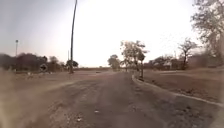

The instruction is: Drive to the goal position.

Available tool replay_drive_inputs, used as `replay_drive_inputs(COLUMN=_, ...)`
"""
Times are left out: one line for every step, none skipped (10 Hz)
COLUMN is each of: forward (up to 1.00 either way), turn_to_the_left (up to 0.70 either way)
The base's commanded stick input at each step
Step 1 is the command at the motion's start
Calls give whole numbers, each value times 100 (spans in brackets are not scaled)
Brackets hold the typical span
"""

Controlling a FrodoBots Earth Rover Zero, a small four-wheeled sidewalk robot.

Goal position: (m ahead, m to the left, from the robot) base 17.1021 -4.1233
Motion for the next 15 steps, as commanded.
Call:
replay_drive_inputs(forward=70, turn_to_the_left=0)
replay_drive_inputs(forward=70, turn_to_the_left=0)
replay_drive_inputs(forward=70, turn_to_the_left=0)
replay_drive_inputs(forward=70, turn_to_the_left=0)
replay_drive_inputs(forward=70, turn_to_the_left=0)
replay_drive_inputs(forward=70, turn_to_the_left=0)
replay_drive_inputs(forward=70, turn_to_the_left=0)
replay_drive_inputs(forward=70, turn_to_the_left=0)
replay_drive_inputs(forward=70, turn_to_the_left=0)
replay_drive_inputs(forward=70, turn_to_the_left=0)
replay_drive_inputs(forward=70, turn_to_the_left=0)
replay_drive_inputs(forward=70, turn_to_the_left=0)
replay_drive_inputs(forward=70, turn_to_the_left=0)
replay_drive_inputs(forward=70, turn_to_the_left=0)
replay_drive_inputs(forward=70, turn_to_the_left=0)
